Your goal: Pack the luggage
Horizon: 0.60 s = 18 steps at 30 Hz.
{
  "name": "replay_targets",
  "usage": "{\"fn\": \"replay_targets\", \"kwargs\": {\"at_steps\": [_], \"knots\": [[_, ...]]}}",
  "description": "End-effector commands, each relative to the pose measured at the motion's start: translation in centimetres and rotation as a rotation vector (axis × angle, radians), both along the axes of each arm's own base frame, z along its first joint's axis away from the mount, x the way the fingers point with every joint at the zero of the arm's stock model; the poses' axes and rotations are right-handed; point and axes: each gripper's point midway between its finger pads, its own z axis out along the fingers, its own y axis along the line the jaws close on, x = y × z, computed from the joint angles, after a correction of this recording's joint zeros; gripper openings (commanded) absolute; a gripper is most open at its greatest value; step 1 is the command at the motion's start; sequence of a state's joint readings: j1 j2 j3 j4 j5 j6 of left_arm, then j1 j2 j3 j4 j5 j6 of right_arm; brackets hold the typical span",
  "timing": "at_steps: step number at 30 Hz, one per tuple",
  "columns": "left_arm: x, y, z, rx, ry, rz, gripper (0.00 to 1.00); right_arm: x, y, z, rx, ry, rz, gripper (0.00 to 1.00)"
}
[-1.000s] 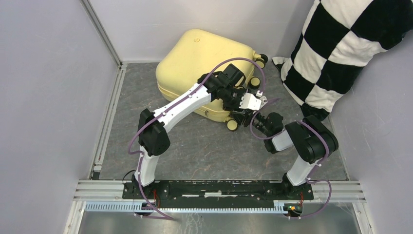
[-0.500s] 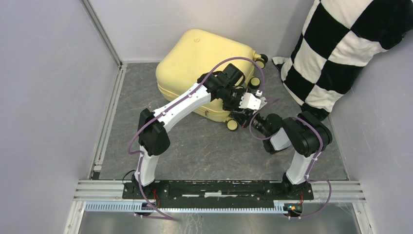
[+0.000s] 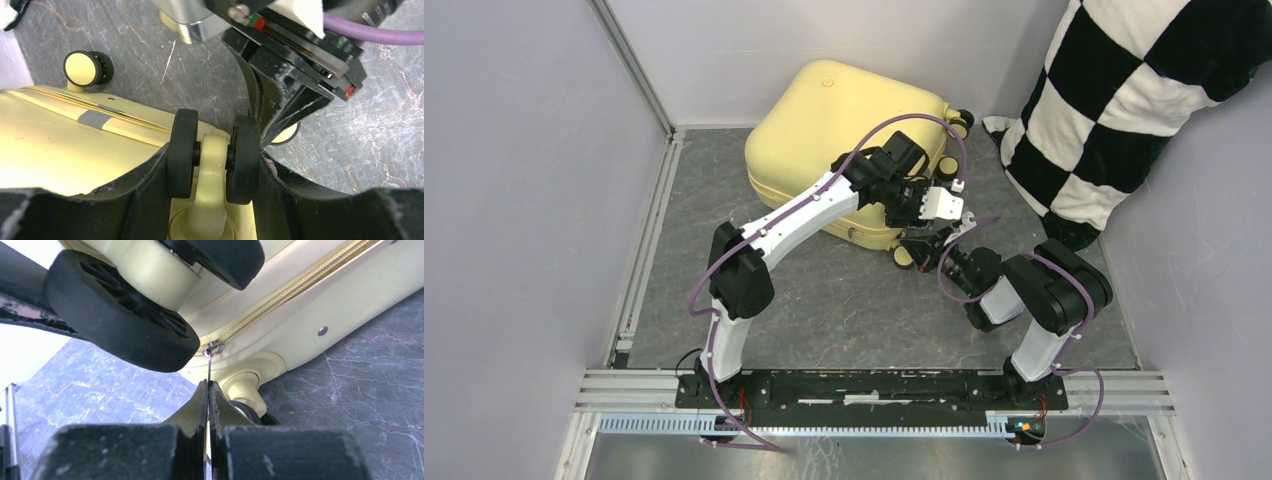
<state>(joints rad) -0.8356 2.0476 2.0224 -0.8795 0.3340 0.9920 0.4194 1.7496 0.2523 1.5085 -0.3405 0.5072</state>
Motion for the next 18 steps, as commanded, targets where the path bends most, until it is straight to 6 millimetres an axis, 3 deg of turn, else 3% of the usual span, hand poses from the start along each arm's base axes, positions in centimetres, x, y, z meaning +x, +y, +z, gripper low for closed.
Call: {"fn": "replay_targets", "kwargs": {"at_steps": [1,5,12,18], "knots": [[4.3,-1.1,8.5,-0.282,-0.088,0.220,0.02,-1.8,0.7,6.4,0.131,-0.255,-0.022,0.00],[4.2,-2.0,9.3,-0.329,-0.022,0.263,0.02,-2.4,1.6,7.0,0.147,-0.267,-0.055,0.00],[4.5,-2.3,8.9,-0.329,0.000,0.289,0.02,-2.2,0.8,7.8,0.160,-0.274,-0.162,0.00],[4.7,-2.6,8.9,-0.357,0.028,0.323,0.02,-3.5,2.8,9.5,0.165,-0.328,-0.114,0.00]]}}
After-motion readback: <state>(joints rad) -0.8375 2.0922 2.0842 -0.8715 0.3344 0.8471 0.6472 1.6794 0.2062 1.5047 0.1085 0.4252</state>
